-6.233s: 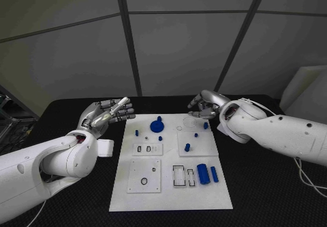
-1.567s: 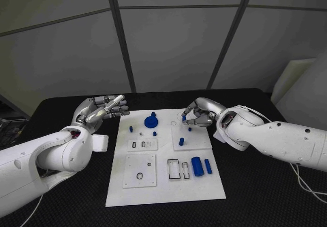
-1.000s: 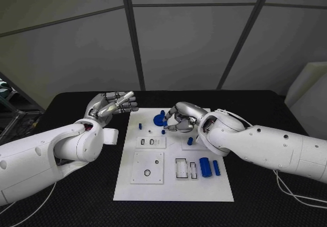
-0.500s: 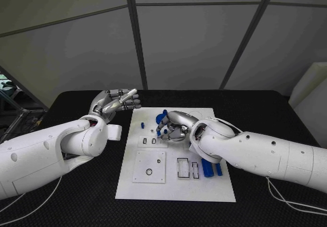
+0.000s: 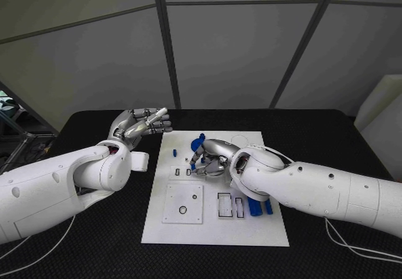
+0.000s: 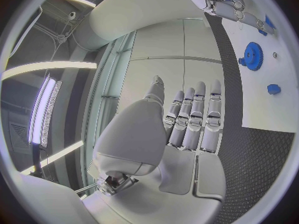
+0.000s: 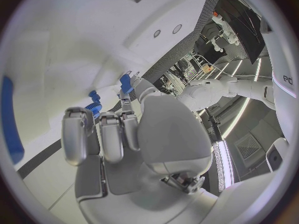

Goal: Assemble the parts on the task board

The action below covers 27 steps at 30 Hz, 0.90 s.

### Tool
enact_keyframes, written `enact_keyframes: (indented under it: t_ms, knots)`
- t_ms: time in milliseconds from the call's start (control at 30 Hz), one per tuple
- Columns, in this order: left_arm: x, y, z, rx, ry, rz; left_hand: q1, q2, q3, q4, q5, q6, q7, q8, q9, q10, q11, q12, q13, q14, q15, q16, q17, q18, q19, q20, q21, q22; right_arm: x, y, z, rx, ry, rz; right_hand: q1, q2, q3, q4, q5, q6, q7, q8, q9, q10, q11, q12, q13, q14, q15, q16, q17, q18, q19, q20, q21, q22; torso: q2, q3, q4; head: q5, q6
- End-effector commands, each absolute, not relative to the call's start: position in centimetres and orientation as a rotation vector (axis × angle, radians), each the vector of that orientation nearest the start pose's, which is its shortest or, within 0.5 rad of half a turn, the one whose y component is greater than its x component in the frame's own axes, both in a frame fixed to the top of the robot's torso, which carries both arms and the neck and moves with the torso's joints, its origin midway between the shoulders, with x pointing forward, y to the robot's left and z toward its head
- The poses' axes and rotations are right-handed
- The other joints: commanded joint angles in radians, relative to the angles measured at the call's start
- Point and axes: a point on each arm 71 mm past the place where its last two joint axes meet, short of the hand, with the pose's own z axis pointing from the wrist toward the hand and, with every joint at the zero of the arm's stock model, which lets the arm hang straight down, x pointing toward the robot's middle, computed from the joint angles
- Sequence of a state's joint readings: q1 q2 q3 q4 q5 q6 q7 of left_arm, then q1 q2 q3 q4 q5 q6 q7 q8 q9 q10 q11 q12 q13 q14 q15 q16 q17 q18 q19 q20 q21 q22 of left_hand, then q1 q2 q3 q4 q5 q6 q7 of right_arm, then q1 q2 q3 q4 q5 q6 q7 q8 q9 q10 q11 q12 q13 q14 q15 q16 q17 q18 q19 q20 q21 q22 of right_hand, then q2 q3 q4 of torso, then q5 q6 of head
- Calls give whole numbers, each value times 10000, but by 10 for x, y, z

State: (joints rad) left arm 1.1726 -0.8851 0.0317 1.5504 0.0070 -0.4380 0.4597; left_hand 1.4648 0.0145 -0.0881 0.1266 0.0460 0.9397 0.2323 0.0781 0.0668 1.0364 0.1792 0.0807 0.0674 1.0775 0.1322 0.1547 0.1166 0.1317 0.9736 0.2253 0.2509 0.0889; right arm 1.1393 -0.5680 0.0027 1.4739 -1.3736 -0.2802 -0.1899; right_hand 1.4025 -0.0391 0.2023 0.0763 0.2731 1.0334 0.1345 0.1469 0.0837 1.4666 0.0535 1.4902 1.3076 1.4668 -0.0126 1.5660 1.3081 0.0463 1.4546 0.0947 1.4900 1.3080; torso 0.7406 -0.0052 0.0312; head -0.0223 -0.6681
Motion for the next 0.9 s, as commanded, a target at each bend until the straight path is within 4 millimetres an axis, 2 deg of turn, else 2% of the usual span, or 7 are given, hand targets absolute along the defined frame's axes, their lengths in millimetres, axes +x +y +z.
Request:
enact_keyframes:
  t_ms: [33, 233, 900]
  knots:
    - [491, 230, -158, -11159, 12370, -14946, -19, -3, -42, -33, 10, -53, 45, -31, -13, -75, 15, -42, -12, -55, -13, -34, 11, 468, -24, 67, -50, -17, 474, -74, -200, -1339, 17644, 8383, -39, 30, 43, -5, 35, 9, 21, -57, 17, 528, -20, -51, 1888, 1031, -48, 32, 2589, -54, -57, -19, -69, 770, 9, -4, 5, 23, -27]
    - [491, 230, -158, -11157, 12385, -14967, -25, -9, -48, -33, 10, -64, 52, -39, -13, -89, 22, -49, -13, -73, -7, -45, 9, 468, -26, 71, -53, -19, 473, -73, -200, -1508, 17693, 8199, -70, -26, 34, -17, 29, -15, 34, -89, 9, 521, -9, -61, 1881, 1030, -38, 30, 2584, -53, -64, -11, -75, 762, 4, -10, 7, -21, -94]
    - [490, 229, -157, -11161, 12415, -14992, -25, -9, -48, -33, 10, -64, 52, -39, -13, -89, 22, -49, -13, -73, -7, -45, 9, 468, -26, 71, -53, -19, 473, -72, -202, -1993, 17781, 7600, -106, -148, 23, -62, 23, -70, 62, -154, -7, 485, 15, -114, 1838, 1023, -18, 19, 2558, -44, -92, 7, -98, 723, -4, -14, 0, 22, -191]
